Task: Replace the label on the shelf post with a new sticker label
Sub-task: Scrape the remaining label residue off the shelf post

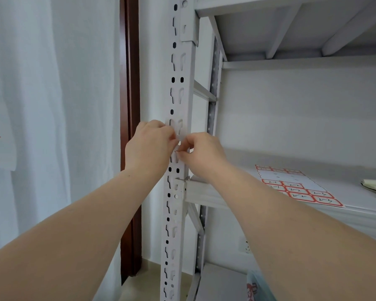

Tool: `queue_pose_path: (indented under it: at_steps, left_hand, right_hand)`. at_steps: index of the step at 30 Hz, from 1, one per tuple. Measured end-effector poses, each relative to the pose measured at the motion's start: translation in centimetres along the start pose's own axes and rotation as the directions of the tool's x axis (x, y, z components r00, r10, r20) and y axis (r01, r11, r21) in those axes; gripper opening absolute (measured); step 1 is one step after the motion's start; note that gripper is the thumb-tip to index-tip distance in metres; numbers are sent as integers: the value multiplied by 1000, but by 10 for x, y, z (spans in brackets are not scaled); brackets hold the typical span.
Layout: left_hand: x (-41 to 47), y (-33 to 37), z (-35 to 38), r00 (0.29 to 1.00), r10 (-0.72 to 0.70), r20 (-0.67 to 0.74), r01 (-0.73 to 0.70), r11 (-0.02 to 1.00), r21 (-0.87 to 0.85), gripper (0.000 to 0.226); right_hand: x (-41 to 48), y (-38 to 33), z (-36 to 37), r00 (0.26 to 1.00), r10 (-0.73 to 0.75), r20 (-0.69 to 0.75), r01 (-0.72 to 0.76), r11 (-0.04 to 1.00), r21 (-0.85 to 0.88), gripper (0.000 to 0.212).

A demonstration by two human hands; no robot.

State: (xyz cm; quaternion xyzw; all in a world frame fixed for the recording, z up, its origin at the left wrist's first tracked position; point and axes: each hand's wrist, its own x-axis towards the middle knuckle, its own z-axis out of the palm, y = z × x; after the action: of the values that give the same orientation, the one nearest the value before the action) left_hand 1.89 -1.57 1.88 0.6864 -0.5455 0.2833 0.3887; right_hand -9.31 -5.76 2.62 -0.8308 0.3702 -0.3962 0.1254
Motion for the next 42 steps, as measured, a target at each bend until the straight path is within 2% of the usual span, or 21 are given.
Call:
queue_pose_path:
  at_steps: [4, 7, 11, 13, 21, 26, 30, 35, 38, 40, 42]
  left_hand:
    - [1, 2, -2, 1000, 28, 15, -29, 997, 69, 24]
    - [3, 3, -5, 996, 64, 68, -75, 980, 182, 27]
    - [0, 11, -11, 984, 150, 97, -177, 897, 405, 7]
    - [-1, 17, -15, 970, 176, 166, -235, 848, 475, 12]
    - [2, 23, -23, 933, 242, 267, -355, 750, 558, 20]
    - [2, 25, -23, 937, 221, 271, -338, 769, 543, 22]
    - [0, 23, -19, 948, 201, 248, -304, 801, 516, 15]
    - [1, 15, -13, 972, 170, 163, -228, 854, 468, 37]
    - [6, 3, -6, 993, 112, 44, -120, 946, 301, 25]
    - [5, -3, -7, 998, 62, 22, -64, 992, 104, 23]
    - [4, -5, -6, 999, 26, 26, -26, 1000, -7, 21]
  right_hand:
    - [1, 2, 0, 1000, -3, 12, 3, 1000, 15, 14]
    - [2, 2, 0, 1000, -4, 13, 4, 1000, 19, 16]
    - [3, 2, 0, 1000, 13, 13, -13, 1000, 20, 20]
    - [3, 2, 0, 1000, 11, 7, -11, 1000, -2, 25]
    - [4, 1, 1, 1000, 7, -4, -7, 999, -43, 31]
    - [4, 1, 1, 1000, 12, -2, -13, 999, -53, 29]
    - [3, 1, 0, 1000, 12, 11, -12, 999, -42, 14]
    - [1, 0, -3, 999, 24, 34, -24, 1000, 10, 16]
    - [1, 0, -4, 998, 40, 49, -43, 998, 54, 14]
    - [1, 1, -4, 998, 40, 53, -44, 997, 64, 12]
    - [1, 1, -4, 998, 37, 50, -41, 997, 70, 11]
